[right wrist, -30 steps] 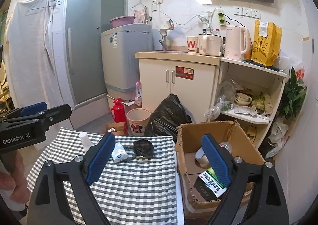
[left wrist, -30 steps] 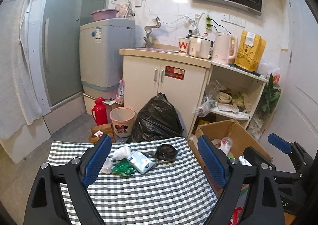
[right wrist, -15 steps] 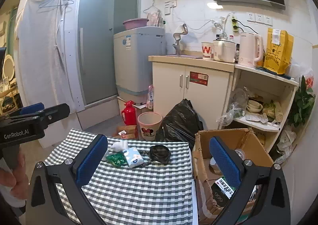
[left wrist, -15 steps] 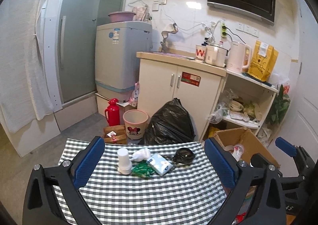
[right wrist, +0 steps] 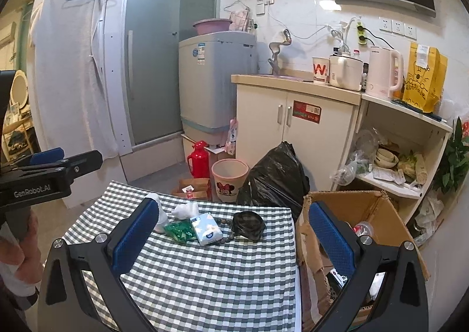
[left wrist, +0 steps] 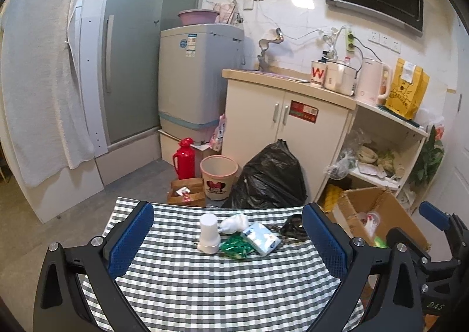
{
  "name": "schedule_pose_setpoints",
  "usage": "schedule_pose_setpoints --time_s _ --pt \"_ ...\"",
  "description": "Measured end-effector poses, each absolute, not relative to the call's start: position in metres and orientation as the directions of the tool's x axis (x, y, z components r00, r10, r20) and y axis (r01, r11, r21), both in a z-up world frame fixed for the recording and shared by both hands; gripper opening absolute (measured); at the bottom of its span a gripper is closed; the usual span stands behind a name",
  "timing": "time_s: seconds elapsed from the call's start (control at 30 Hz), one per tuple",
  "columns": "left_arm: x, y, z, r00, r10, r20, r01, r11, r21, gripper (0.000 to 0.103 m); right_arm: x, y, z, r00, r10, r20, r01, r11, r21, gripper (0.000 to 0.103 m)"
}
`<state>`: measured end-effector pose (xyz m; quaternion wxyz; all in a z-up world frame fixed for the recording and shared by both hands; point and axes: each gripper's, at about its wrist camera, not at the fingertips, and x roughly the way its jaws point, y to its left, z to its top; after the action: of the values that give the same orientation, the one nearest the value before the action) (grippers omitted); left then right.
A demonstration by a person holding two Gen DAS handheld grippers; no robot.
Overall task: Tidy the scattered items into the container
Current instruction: 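Reach left tool to the white bottle while right tool reaches the blue tissue pack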
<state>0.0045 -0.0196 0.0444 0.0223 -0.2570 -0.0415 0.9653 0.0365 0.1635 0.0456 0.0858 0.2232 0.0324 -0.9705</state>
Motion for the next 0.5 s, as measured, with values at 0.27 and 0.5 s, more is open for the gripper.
schedule_pose_setpoints --time_s 0.27,0.5 --pt "-0.003 -0.031 0.037 -0.862 0.030 -0.507 0.014 -0.997 -0.081 0.103 0.022 0.151 0.035 -0.856 -0.200 -0.476 0.228 -0.974 -0.003 0.103" --pt "-0.017 -0.043 0.024 -0.844 0.011 -0.536 0.037 -0.996 -0.078 0.103 0.004 0.145 0.020 -0.833 -0.234 -0.501 0.258 -0.966 0.022 0.103"
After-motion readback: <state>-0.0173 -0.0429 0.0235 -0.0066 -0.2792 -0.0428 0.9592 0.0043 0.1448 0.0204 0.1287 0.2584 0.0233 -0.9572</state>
